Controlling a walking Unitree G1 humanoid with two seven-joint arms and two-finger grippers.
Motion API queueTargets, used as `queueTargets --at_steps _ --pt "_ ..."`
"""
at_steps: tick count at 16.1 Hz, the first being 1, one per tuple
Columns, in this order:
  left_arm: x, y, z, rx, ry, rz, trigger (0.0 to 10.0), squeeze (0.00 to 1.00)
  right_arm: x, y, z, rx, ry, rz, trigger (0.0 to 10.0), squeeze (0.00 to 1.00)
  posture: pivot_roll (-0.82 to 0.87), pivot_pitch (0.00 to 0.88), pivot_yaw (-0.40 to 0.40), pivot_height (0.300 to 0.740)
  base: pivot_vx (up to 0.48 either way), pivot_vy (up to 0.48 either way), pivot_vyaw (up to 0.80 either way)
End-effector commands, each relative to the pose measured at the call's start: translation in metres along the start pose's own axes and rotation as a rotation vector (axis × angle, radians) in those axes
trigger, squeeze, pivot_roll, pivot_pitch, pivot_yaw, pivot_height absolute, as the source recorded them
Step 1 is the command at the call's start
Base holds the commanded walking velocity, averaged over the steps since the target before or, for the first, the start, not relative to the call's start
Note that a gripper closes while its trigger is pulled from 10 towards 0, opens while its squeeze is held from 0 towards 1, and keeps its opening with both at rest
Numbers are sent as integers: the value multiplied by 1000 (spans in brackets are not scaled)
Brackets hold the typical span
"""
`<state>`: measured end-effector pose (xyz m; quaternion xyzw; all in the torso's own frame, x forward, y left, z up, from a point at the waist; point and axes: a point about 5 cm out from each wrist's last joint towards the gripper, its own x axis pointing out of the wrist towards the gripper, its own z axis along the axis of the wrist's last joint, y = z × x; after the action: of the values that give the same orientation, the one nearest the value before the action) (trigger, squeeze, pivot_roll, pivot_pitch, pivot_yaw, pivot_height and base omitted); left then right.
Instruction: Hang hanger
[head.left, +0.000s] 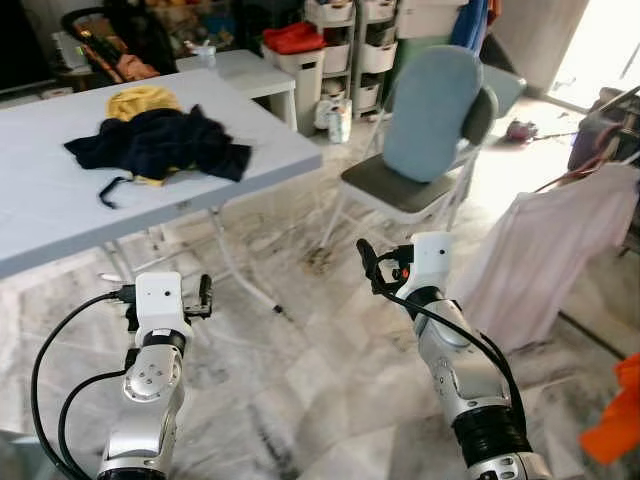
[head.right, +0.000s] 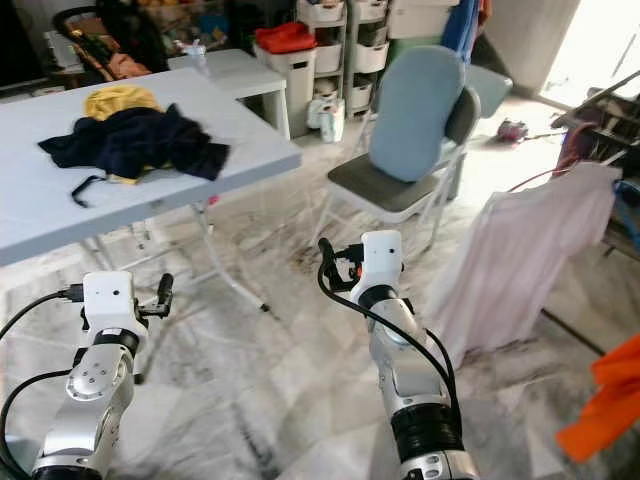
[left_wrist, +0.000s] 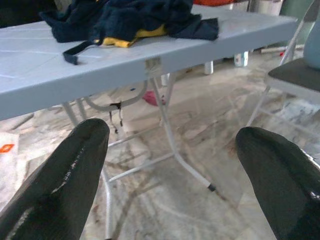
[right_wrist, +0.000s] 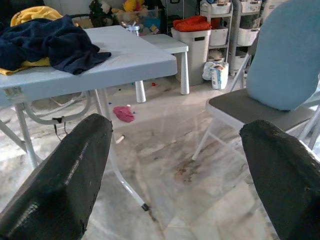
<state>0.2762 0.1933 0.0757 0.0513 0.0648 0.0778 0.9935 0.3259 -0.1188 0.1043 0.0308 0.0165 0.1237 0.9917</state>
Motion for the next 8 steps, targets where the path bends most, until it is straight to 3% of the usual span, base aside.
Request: queueTargets --at_steps 1,8 --pt "1 -7 -1 3 6 -10 10000 0 -2 -8 3 -24 -15 -12 10000 0 -24 0 10 740 0 480 800" --pt "4 -2 -1 22 7 36 10000 0 2 -5 6 -17 -26 -4 10000 0 -16 0 8 740 0 480 772"
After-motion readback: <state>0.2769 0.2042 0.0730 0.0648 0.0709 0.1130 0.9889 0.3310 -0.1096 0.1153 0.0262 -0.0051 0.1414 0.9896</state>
